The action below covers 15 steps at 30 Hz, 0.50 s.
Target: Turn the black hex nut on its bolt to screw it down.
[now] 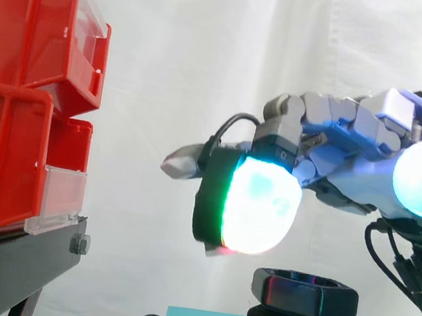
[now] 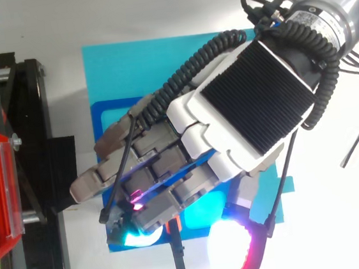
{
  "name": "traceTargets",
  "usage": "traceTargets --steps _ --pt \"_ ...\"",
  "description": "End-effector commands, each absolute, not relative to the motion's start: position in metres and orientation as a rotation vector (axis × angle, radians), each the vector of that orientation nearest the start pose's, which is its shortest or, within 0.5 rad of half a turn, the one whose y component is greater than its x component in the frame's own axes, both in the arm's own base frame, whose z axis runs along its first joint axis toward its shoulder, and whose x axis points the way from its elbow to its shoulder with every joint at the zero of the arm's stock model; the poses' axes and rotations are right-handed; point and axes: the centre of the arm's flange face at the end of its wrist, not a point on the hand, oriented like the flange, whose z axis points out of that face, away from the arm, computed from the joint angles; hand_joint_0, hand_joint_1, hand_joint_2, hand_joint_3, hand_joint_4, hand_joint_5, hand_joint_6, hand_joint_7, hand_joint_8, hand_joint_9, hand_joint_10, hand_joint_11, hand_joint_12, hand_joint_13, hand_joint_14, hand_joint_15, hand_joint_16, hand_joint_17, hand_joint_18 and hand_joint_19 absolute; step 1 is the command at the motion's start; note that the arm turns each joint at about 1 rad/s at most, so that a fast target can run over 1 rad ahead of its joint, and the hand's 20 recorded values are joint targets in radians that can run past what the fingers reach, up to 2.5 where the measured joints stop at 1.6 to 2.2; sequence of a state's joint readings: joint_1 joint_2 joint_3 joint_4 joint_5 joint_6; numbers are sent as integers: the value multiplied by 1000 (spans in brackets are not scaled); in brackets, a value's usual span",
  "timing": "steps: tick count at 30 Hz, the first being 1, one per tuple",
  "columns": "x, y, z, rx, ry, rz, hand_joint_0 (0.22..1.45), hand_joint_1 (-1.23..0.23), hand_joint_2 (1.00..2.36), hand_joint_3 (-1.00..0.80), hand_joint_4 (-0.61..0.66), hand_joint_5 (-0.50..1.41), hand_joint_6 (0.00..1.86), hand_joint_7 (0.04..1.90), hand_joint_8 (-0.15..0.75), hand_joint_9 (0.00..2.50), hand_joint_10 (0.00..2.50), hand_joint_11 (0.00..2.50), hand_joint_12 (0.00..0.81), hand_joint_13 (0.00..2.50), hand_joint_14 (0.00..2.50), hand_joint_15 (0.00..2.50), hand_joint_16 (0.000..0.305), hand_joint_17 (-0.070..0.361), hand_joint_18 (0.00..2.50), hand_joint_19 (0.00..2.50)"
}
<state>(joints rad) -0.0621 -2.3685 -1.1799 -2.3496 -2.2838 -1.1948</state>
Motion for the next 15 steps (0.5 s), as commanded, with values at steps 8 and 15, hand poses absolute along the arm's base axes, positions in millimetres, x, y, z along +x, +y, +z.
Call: traceTargets --steps 8,15 --pt "762 -116 231 -377 1264 675 530 -206 1000 -500 244 -59 501 1130 294 761 12 321 295 381 4 90 47 106 432 520" --pt "761 -120 231 -377 1266 667 530 -208 1000 -500 244 -60 502 1130 296 764 12 329 295 382 4 93 47 106 434 528"
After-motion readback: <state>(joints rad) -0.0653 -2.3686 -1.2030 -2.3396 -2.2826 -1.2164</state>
